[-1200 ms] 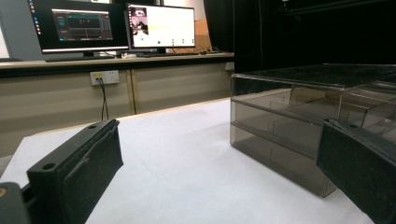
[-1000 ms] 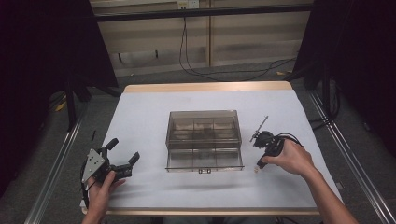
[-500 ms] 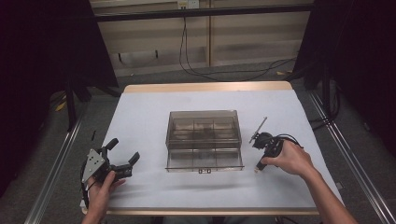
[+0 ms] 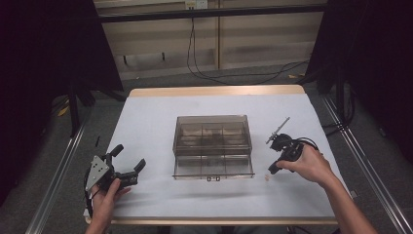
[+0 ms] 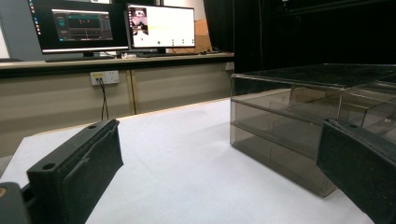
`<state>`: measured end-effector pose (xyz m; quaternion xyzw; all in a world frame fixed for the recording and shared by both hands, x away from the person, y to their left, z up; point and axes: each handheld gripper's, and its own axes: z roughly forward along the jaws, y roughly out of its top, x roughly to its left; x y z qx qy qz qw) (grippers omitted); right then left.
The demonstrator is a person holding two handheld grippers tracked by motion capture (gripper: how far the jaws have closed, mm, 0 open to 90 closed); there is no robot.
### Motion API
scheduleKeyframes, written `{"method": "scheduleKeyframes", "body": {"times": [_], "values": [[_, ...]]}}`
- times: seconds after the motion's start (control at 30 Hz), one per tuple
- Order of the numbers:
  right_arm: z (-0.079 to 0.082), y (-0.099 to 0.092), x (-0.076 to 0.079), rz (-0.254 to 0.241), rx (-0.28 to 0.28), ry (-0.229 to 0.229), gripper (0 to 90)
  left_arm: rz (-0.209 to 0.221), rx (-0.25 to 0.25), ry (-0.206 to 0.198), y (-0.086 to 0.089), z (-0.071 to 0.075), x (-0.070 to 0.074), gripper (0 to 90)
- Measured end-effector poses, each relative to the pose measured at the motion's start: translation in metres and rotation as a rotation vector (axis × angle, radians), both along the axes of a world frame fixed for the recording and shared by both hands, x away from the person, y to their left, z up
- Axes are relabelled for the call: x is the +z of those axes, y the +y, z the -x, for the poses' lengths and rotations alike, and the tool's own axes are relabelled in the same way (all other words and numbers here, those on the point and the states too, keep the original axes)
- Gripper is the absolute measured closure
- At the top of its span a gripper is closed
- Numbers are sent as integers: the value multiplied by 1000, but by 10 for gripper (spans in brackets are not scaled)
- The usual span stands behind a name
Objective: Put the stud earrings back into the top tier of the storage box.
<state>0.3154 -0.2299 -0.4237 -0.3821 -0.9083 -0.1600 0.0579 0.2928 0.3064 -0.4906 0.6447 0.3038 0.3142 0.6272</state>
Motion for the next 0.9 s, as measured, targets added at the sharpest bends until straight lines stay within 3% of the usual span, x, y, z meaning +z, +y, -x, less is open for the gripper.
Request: {"method": "scheduleKeyframes", "body": {"times": [0.1, 0.13, 0.27, 0.47, 0.9], "values": [[2, -3, 5, -26, 8, -28, 858, -1, 0, -1, 0, 0, 0, 4], [3, -6, 8, -59, 0, -55, 857, -1, -1, -4, 0, 0, 0, 4], [5, -7, 13, -108, -16, -73, 858, -5, -8, -3, 0, 0, 0, 4], [10, -8, 26, -179, 4, -102, 859, -2, 0, -3, 0, 0, 0, 4], [8, 4, 46, -233, 47, -141, 859, -4, -8, -4, 0, 0, 0, 2]]}}
